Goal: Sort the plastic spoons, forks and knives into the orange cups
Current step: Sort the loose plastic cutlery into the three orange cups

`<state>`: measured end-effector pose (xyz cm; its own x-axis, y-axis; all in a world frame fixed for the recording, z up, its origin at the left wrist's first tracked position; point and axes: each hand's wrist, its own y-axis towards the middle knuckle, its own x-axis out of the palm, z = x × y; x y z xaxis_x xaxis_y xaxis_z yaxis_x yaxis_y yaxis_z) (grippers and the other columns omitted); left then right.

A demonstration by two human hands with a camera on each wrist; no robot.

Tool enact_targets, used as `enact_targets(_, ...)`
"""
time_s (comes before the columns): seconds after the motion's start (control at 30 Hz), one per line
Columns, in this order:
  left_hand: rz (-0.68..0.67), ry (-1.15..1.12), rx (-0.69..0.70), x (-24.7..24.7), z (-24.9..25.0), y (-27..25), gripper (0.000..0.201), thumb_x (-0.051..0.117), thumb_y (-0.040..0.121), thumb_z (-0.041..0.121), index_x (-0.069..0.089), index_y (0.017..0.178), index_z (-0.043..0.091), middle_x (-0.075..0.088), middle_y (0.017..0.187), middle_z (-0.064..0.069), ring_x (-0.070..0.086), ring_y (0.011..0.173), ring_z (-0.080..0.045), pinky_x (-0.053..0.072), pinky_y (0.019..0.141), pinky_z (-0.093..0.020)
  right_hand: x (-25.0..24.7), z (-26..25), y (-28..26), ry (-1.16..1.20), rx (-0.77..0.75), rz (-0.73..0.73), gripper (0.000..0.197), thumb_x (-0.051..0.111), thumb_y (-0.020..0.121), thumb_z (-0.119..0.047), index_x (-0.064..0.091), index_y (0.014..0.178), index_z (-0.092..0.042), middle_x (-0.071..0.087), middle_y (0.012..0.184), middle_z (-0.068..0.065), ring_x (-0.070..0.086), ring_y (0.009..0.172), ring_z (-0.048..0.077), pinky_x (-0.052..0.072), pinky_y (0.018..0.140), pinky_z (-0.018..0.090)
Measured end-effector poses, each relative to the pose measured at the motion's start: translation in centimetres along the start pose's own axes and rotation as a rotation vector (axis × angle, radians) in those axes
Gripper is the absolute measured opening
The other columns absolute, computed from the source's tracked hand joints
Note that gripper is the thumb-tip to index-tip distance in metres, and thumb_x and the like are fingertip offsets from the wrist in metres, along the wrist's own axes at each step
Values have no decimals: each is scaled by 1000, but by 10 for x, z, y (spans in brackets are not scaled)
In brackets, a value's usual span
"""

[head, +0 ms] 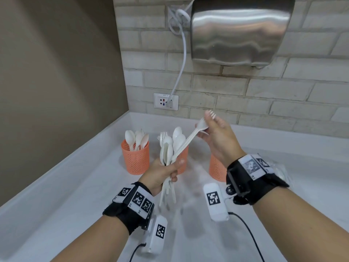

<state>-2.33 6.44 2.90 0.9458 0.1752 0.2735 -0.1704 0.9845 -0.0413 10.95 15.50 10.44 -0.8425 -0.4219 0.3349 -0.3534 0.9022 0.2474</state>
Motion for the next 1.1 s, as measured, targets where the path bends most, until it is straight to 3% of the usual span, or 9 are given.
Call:
enact_targets(0.1,38,-53,-21,-5,-1,0,23,59,83,-7,50,73,12,37,44,3,30,32,-6,27,34,-16,-5,-7,7,190,12,72,23,39,99,-30,45,82,-17,54,71,4,57,49,11,56,59,29)
enact_targets(0.23,-63,-210,-72,-4,7,-4,17,49,66,-3,41,69,12,36,38,4,29,27,-5,27,31,-13,-5,15,3,-113,143,24,16,51,95,-22,49,80,-21,43,61,0,33,39,4,29,38,16)
enact_targets(0.33,-197,-281,-142,-2,12,-8,10,43,62,4,44,67,12,36,37,4,31,26,-6,30,32,-15,2,37,-4,-220,295,-130,10,57,91,-18,60,81,-16,46,63,0,33,47,6,26,45,18)
enact_targets(0.47,-380,-308,-167,-5,13,-11,7,69,56,15,65,61,13,40,37,5,36,28,-6,35,35,-17,12,44,-6,-139,487,-410,29,45,96,-31,60,77,-15,52,57,-2,36,50,6,21,52,21)
enact_targets(0.63,-403,-236,-198,-11,11,-13,17,76,57,17,70,72,16,40,39,5,36,29,-4,38,37,-17,13,42,-5,-152,472,-523,21,53,92,-25,63,78,-11,59,60,-3,48,51,7,26,59,25)
enact_targets(0.8,-256,-235,-168,-12,11,-15,28,53,66,8,62,93,7,59,55,-4,44,34,-9,45,41,-19,16,47,-5,-50,435,-465,24,50,94,-22,58,77,-6,55,49,-2,39,43,11,36,58,27)
enact_targets(0.9,-194,-194,-141,-17,14,-12,27,50,76,8,63,99,2,70,72,-8,64,55,-14,54,55,-26,20,51,-4,-75,393,-337,29,45,97,-24,59,82,-5,58,52,1,42,43,10,40,52,24)
enact_targets(1.0,-147,-219,-129,-26,16,-11,17,47,85,0,62,90,5,73,86,-12,72,79,-19,59,74,-33,24,46,4,-137,288,-168,32,41,99,-26,59,79,-10,54,62,4,50,58,16,43,65,28)
enact_targets(1.1,-22,-187,-88,-36,16,-9,17,51,87,-3,59,80,10,71,83,-11,71,76,-18,59,77,-35,29,28,18,-2,156,-51,28,36,101,-21,54,83,-11,56,70,5,59,64,18,50,68,31)
